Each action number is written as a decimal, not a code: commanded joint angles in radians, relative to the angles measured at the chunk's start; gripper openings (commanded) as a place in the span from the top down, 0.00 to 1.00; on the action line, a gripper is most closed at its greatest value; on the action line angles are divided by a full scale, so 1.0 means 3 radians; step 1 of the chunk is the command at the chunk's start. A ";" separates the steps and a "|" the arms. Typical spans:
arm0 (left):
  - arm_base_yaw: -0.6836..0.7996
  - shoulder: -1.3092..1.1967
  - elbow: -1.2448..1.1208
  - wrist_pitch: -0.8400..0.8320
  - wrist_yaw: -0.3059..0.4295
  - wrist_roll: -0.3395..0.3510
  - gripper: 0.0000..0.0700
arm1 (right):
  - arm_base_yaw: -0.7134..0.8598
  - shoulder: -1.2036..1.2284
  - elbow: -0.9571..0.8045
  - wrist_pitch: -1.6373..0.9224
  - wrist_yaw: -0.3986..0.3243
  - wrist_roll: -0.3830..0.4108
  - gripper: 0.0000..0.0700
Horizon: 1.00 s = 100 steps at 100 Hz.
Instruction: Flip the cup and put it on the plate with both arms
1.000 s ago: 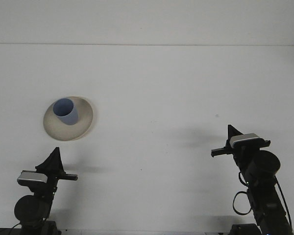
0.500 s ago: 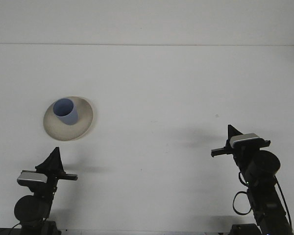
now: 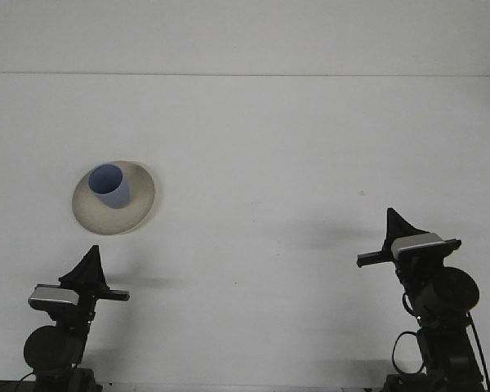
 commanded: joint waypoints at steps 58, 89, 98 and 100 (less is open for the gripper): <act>-0.0004 -0.0006 -0.0067 0.0046 0.0001 -0.0017 0.98 | -0.0126 -0.1761 -0.1129 0.0019 0.0013 0.0045 1.00; -0.0003 -0.0005 -0.0066 0.0047 0.0001 -0.0017 0.98 | -0.0154 -0.1967 -0.1415 0.0104 0.0046 0.0047 1.00; -0.0003 -0.0006 -0.0066 0.0053 0.0001 -0.0017 0.98 | -0.0153 -0.1967 -0.1471 0.0179 0.0151 0.0060 1.00; -0.0003 -0.0006 -0.0066 0.0051 0.0001 -0.0017 0.98 | -0.0153 -0.1967 -0.1483 0.0196 0.0168 0.0067 1.00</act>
